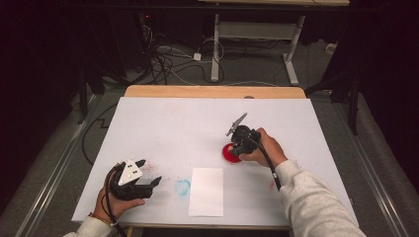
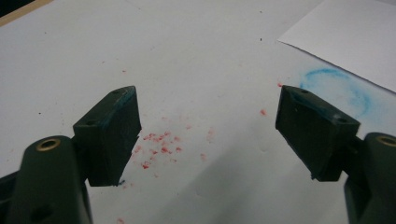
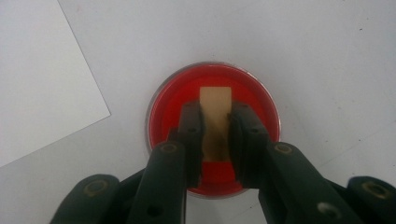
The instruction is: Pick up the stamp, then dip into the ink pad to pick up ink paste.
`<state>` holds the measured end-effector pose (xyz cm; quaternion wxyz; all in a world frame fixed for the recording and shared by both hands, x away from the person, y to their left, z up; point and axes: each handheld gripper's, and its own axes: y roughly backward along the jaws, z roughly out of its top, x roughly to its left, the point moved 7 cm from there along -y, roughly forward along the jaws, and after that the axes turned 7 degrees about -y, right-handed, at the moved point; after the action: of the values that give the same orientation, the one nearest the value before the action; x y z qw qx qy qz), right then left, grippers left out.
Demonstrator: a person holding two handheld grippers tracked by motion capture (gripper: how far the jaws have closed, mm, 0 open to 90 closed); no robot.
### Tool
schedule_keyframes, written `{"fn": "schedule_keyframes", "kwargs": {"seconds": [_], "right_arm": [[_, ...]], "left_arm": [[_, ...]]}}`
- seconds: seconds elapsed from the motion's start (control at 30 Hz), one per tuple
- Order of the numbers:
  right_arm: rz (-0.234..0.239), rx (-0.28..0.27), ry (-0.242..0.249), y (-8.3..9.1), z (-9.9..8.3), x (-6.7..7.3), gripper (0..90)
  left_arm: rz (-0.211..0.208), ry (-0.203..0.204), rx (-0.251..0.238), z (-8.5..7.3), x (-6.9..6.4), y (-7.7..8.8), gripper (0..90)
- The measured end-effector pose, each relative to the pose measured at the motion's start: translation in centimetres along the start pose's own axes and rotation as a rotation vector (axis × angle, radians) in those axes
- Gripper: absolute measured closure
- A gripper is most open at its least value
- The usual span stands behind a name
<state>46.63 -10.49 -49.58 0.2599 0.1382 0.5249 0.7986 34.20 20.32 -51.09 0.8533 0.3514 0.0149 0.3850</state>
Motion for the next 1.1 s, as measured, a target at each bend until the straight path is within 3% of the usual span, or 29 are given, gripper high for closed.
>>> {"fn": "schedule_keyframes", "kwargs": {"seconds": [0.37,0.47,0.77,1.1], "right_arm": [[0.004,-0.008,-0.007,0.0,-0.1,0.0,76.6],[-0.016,-0.030,-0.011,0.4,0.1,-0.1,76.5],[-0.016,-0.152,-0.030,5.1,1.6,-0.1,76.4],[-0.041,-0.200,-0.022,8.1,1.9,0.6,76.3]], "left_arm": [[0.011,0.003,0.007,-0.3,-0.1,0.3,21.5],[0.012,0.006,0.009,-0.4,-0.1,0.4,21.5],[0.020,0.014,0.012,-0.7,-0.1,0.6,21.5],[0.037,-0.012,0.016,-0.5,-0.6,1.0,21.5]]}}
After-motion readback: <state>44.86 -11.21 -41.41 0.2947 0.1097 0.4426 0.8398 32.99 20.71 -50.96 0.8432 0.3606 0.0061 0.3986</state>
